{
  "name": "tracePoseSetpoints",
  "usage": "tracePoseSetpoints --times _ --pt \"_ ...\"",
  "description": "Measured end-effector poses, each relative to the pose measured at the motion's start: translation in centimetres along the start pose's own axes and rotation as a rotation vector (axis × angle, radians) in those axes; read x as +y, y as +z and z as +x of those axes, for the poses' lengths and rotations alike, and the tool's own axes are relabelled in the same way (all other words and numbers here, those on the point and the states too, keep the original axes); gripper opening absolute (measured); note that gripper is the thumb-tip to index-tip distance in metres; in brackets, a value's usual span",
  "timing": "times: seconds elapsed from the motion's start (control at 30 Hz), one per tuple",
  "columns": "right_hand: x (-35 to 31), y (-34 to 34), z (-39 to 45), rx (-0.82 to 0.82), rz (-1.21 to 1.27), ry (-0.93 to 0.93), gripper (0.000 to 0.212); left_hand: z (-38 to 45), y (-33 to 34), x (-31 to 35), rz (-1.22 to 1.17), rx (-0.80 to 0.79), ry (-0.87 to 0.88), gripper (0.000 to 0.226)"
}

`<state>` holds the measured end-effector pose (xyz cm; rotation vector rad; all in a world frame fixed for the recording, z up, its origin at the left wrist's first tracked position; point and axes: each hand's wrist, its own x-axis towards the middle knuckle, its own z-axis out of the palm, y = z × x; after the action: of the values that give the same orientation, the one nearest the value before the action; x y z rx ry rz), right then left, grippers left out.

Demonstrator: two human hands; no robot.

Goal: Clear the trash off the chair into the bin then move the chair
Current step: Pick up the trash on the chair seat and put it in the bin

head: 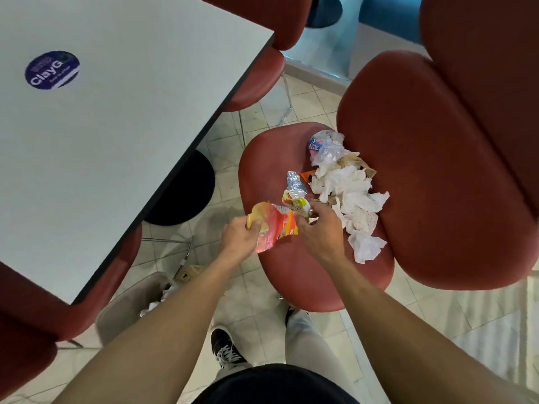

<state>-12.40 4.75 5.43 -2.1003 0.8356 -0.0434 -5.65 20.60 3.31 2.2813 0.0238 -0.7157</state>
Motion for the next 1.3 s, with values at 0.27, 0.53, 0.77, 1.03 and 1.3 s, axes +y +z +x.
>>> tracePoseSetpoints --times 0.27,0.53,0.77,1.03,1.3 --pt "-4.9 6.4 -4.7 -0.074 -0.025 -0.123 0.011 -5.5 -8.0 -7.9 -0.110 0.183 -0.075 0.018" --pt "-9.1 14.0 -11.1 -0.267 -0.113 -0.231 0.017 -14.2 -17.0 -18.5 -0.133 0.427 -0.166 0.023" --pt "-11.3 18.9 -16.0 -0.451 -0.247 -0.292 0.024 -18.1 -19.1 -24.5 -0.192 0.519 -0.279 0.016" --pt "-10.4 21.5 -19.5 -0.619 -0.327 -0.207 0.042 -18.0 -16.9 -27.8 -0.206 0.407 -0.326 0.022" --pt "-7.0 18.0 -17.5 -0.522 -0.302 -0.066 0.056 -15.4 -13.2 -26.6 -0.075 0.243 -0.293 0.067"
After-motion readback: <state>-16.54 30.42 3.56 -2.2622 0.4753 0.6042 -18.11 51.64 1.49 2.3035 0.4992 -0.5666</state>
